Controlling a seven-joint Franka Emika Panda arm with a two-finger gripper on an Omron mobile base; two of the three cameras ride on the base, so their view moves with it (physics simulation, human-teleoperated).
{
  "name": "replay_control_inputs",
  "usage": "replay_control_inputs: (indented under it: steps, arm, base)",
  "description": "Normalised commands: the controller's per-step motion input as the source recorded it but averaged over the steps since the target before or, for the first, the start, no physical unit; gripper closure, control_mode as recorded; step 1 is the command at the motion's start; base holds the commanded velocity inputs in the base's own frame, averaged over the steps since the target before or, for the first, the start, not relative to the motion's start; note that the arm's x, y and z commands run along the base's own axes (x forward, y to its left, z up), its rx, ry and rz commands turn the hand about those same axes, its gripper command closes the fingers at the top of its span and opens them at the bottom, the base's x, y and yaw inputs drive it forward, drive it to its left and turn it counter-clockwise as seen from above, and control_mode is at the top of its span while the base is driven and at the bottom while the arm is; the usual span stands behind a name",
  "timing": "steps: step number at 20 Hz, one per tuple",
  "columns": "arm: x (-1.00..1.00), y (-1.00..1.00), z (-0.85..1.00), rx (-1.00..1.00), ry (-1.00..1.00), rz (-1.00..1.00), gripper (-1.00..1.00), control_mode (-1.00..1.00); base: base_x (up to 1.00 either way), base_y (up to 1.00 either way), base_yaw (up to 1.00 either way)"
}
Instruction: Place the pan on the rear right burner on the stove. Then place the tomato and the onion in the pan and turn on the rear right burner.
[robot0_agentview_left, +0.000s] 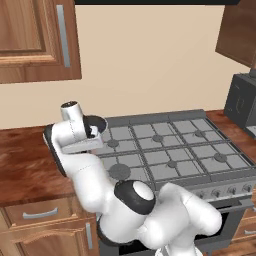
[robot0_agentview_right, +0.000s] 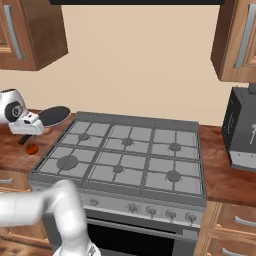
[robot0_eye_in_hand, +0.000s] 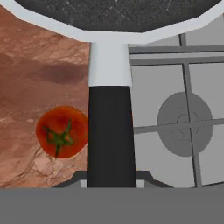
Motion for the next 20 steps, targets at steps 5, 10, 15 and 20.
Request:
replay_control_inputs:
  steps: [5, 10, 15, 20]
  arm:
    - [-0.33, -1.00, 0.05, 0.05, -0.19, 0.00, 1.00, -1.00]
    - [-0.22, -1.00, 0.09, 0.10, -0.09, -0.03, 1.00, -1.00]
    - [-0.06, -1.00, 0.11, 0.09, -0.03, -0.07, 1.00, -1.00]
    - [0.00, -0.96, 0.18, 0.08, 0.00, -0.12, 1.00, -1.00]
  base:
    - [0.00, 0.00, 0.00]
    - [0.00, 0.00, 0.00]
    - [0.00, 0.00, 0.00]
    - [0.00, 0.00, 0.00]
